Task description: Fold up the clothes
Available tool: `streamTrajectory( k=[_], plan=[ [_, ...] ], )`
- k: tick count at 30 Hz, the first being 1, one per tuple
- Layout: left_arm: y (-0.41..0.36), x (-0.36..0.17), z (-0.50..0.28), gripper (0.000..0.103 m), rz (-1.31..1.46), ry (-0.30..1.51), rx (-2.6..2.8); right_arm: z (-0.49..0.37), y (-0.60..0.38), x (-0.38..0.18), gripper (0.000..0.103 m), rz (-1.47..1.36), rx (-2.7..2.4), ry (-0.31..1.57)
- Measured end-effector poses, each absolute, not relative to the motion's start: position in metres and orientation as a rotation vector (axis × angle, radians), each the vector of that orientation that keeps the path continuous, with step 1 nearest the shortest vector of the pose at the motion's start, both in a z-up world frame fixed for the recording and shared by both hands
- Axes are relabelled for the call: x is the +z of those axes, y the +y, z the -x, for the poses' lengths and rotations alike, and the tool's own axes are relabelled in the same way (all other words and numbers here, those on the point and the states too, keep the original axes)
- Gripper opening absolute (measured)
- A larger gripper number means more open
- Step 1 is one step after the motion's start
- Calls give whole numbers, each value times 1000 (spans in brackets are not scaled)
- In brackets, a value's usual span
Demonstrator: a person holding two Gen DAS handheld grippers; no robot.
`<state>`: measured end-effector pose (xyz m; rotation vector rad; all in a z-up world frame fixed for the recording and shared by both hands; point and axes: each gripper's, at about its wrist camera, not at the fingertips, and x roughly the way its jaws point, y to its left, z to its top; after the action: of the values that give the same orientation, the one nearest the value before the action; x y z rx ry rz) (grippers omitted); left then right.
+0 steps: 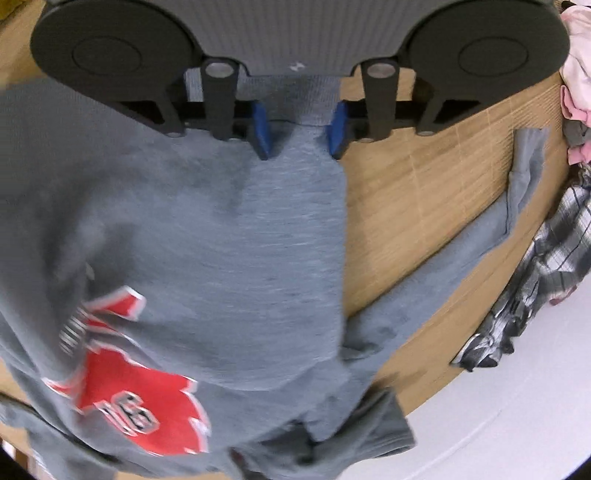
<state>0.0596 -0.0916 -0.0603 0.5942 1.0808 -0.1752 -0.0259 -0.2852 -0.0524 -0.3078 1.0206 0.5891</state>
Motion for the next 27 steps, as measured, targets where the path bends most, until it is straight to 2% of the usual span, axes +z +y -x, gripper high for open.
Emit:
streamTrajectory(
  k=[1,3,13,15,17,21,25,27],
  plan=[
    [-92,-61,-51,19,-600,1087,-197,28,-291,-51,40,317,580,1041],
    [-96,-60,-35,17,-609,1100,-219,32,-301,-49,32,334,562,1081],
    [-64,-46,68,19,-584,1144,-360,65,-380,-42,31,455,340,1270],
    [-54,-40,78,24,-538,1156,-375,72,-383,-42,31,457,327,1283],
    [-38,-27,83,27,-490,1120,-363,74,-381,-33,30,442,317,1245],
    [-5,8,72,28,-424,1027,-256,63,-374,-1,32,389,337,1120],
    [7,32,15,33,-375,958,-164,25,-368,26,36,312,355,949],
    [-9,34,-26,42,-344,926,-155,3,-365,40,41,235,342,878]
  ],
)
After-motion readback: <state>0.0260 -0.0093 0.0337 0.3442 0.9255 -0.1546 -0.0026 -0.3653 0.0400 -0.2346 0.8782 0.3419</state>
